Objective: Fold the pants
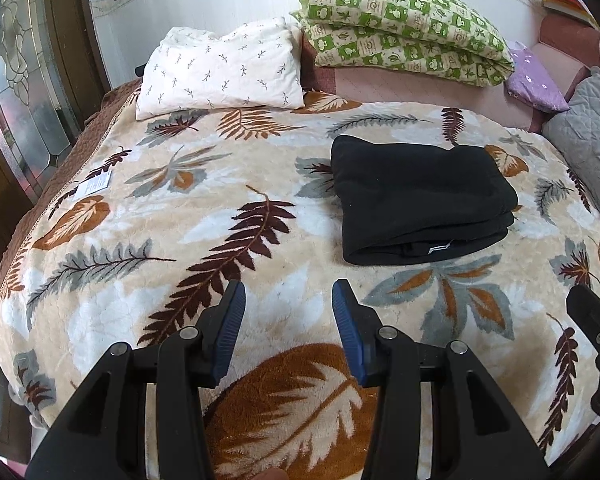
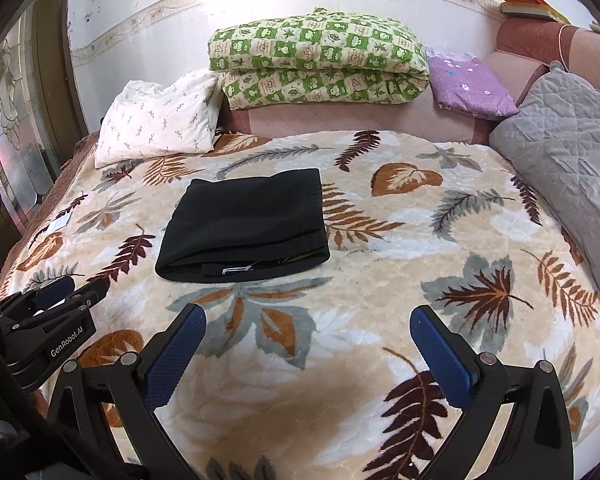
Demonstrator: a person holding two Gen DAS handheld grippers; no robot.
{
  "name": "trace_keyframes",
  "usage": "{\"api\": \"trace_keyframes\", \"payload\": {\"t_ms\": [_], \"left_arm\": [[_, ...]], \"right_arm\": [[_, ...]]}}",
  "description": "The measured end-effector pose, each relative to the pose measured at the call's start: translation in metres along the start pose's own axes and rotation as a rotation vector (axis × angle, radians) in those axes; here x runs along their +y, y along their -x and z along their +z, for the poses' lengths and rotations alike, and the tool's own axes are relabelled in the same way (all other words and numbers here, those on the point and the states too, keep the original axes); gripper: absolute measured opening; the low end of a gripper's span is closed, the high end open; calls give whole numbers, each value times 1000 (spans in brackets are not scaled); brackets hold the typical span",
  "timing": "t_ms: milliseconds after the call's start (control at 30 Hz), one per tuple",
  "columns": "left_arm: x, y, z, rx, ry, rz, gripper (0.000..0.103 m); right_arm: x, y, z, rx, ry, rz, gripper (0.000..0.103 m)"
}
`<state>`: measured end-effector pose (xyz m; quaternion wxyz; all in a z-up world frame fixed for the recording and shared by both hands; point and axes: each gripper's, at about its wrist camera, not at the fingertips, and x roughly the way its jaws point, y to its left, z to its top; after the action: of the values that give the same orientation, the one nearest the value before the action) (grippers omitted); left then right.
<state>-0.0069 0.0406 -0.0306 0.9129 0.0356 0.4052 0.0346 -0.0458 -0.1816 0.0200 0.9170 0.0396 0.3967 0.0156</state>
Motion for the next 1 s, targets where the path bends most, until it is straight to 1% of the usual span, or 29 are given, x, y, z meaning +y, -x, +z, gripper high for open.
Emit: {"api": "trace_keyframes", "payload": {"t_ms": [200, 300, 500, 733, 1000], "left_arm": [[1, -4, -1, 17, 4, 2, 44], [2, -3, 1, 21, 17, -8, 44], [-2, 1, 3, 14, 16, -24, 44], [-9, 4, 4, 12, -8, -38, 44], [-11, 7, 4, 3, -16, -40, 44]], "right_arm": [[-4, -1, 0, 0, -2, -2, 102], [-7, -2, 0, 3, -6, -1, 102], [-10, 0, 2, 1, -16, 4, 102], [-6, 1, 2, 1, -1, 8, 102], [-8, 1, 2, 7, -10, 7, 102]]}}
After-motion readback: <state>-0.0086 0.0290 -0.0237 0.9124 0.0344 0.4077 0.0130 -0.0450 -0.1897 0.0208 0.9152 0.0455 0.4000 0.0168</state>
